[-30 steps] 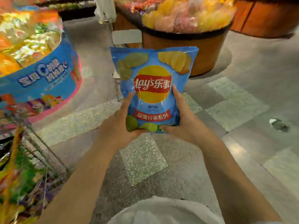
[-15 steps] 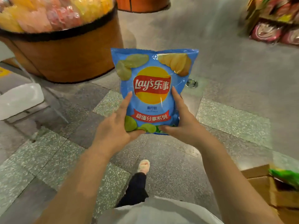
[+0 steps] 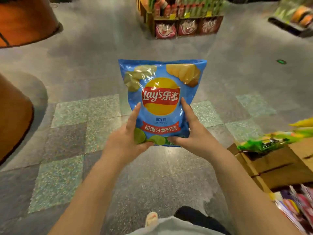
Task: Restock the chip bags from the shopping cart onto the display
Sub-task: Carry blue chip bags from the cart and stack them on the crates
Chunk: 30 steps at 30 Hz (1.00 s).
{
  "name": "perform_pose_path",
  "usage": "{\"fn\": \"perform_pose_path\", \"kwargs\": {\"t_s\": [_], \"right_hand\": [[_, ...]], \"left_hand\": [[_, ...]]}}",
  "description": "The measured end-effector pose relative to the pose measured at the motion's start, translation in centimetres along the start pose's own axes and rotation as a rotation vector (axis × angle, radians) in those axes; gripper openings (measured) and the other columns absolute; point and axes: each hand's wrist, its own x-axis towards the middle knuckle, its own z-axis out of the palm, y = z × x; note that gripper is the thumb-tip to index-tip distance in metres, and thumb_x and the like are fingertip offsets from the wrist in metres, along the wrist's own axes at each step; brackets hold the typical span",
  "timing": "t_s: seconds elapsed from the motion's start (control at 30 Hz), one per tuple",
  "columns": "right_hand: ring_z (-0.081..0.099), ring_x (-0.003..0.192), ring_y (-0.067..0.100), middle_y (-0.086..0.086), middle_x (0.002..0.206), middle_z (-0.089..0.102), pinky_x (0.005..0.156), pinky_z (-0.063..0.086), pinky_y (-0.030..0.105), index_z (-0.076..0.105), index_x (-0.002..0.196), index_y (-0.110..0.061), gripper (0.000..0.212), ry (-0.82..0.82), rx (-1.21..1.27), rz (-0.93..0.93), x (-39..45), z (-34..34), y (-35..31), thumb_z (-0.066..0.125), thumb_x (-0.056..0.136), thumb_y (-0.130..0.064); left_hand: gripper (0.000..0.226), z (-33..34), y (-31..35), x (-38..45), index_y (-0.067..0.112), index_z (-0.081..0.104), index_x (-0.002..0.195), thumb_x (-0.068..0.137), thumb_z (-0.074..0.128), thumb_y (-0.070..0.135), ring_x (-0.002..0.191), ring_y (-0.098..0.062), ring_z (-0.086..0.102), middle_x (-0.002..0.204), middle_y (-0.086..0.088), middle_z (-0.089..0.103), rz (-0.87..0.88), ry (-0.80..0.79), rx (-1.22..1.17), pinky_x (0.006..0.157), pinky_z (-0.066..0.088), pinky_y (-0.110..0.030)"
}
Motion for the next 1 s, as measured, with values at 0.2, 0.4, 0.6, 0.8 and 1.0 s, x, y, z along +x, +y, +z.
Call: {"fn": "perform_pose_path", "kwargs": {"t_s": [0.2,0.4,0.6,0.8,1.0], "right_hand": [[0.03,0.138,0.003,-0.02,0.156,0.012,0.093,0.041,0.005,0.001,0.14,-0.059,0.107,0.254,-0.068,0.171,2.5,-5.7,2.7,0.076,0.079,-0.013],[0.03,0.139,0.008,-0.018,0.156,0.013,0.108,0.041,0.043,0.0,0.14,-0.061,0.107,0.472,-0.095,0.255,7.3,-13.8,6.9,0.076,0.079,-0.016],[0.032,0.139,0.012,-0.018,0.156,0.015,0.107,0.04,0.046,-0.001,0.141,-0.059,0.105,0.604,-0.094,0.26,15.8,-22.6,9.0,0.076,0.08,-0.022],[0.028,0.14,0.009,-0.022,0.155,0.013,0.107,0.04,0.041,0.0,0.144,-0.056,0.103,0.683,-0.113,0.273,23.0,-28.9,9.8,0.075,0.081,-0.022],[0.03,0.137,0.004,-0.022,0.154,0.015,0.106,0.042,0.036,0.003,0.14,-0.058,0.104,0.782,-0.055,0.288,30.4,-35.3,13.6,0.076,0.08,-0.015]], "left_hand": [[0.11,3.9,2.5,10.5,0.063,-0.016,0.124,0.071,0.078,0.042,0.105,-0.029,0.061,0.137,0.005,0.052,0.161,-0.195,-0.061,0.075,0.045,-0.032],[0.108,9.3,7.4,23.6,0.067,-0.018,0.121,0.073,0.077,0.044,0.095,-0.022,0.06,0.128,0.006,0.055,0.389,-0.351,-0.048,0.07,0.042,-0.028],[0.105,12.0,12.9,37.6,0.063,-0.016,0.124,0.074,0.075,0.045,0.1,-0.027,0.061,0.126,0.001,0.057,0.539,-0.393,0.045,0.079,0.052,-0.038],[0.107,13.6,15.8,48.2,0.066,-0.018,0.121,0.073,0.076,0.046,0.102,-0.026,0.061,0.127,0.002,0.056,0.595,-0.415,0.01,0.079,0.05,-0.037],[0.107,18.3,18.9,59.2,0.064,-0.02,0.12,0.075,0.075,0.046,0.108,-0.026,0.058,0.134,0.002,0.052,0.685,-0.479,0.02,0.083,0.051,-0.041]]}}
